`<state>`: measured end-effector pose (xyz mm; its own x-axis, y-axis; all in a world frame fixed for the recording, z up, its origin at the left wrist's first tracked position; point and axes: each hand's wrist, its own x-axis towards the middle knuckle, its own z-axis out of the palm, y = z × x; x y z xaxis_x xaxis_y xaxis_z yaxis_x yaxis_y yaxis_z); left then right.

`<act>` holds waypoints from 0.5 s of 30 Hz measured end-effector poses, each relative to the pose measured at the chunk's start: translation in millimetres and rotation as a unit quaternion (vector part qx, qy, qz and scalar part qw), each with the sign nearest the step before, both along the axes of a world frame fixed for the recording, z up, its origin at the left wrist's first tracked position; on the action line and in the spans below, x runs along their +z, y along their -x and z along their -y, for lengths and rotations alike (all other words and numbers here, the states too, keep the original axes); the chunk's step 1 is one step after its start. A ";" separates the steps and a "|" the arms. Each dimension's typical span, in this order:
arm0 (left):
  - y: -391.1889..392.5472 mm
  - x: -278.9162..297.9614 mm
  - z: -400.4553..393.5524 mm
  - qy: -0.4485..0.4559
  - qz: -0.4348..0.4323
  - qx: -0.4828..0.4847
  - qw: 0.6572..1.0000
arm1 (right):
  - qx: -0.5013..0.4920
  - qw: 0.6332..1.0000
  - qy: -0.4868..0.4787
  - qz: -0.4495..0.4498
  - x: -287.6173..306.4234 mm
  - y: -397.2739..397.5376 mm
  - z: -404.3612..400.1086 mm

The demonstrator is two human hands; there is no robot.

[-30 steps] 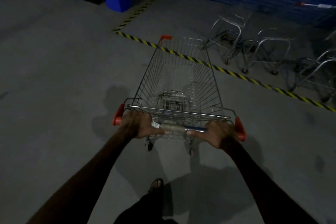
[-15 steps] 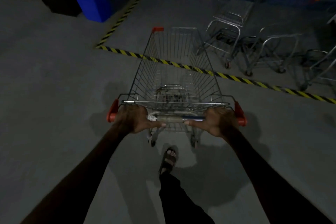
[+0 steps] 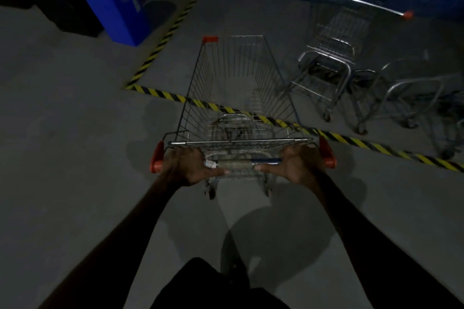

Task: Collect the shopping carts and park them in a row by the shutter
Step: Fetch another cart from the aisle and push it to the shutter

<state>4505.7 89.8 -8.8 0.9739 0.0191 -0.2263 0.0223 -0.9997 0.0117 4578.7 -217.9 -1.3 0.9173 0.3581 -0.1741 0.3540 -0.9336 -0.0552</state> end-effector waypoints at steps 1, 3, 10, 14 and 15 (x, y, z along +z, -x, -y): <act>-20.1 -0.7 -9.9 0.003 -0.002 0.001 1.000 | 0.003 1.000 -0.001 0.014 -0.6 -19.1 -9.3; -62.4 -4.0 -31.1 0.006 -0.002 0.000 1.000 | 0.008 0.999 -0.007 0.037 -4.4 -58.1 -27.6; -231.8 -9.1 -109.3 -0.002 -0.003 -0.029 1.000 | -0.001 0.998 -0.006 0.060 -17.2 -215.8 -103.4; -334.7 -11.9 -153.2 -0.002 0.009 -0.034 0.999 | -0.010 0.999 0.020 0.039 -15.7 -309.9 -145.4; -359.8 -10.8 -163.2 0.007 0.007 -0.039 0.999 | -0.017 0.999 0.018 0.034 -12.0 -330.3 -155.6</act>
<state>4865.5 253.0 -19.6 0.9753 -0.0600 -0.2124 -0.0560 -0.9981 0.0246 4909.1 -62.3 -13.2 0.9387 0.3217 -0.1243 0.3244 -0.9459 0.0023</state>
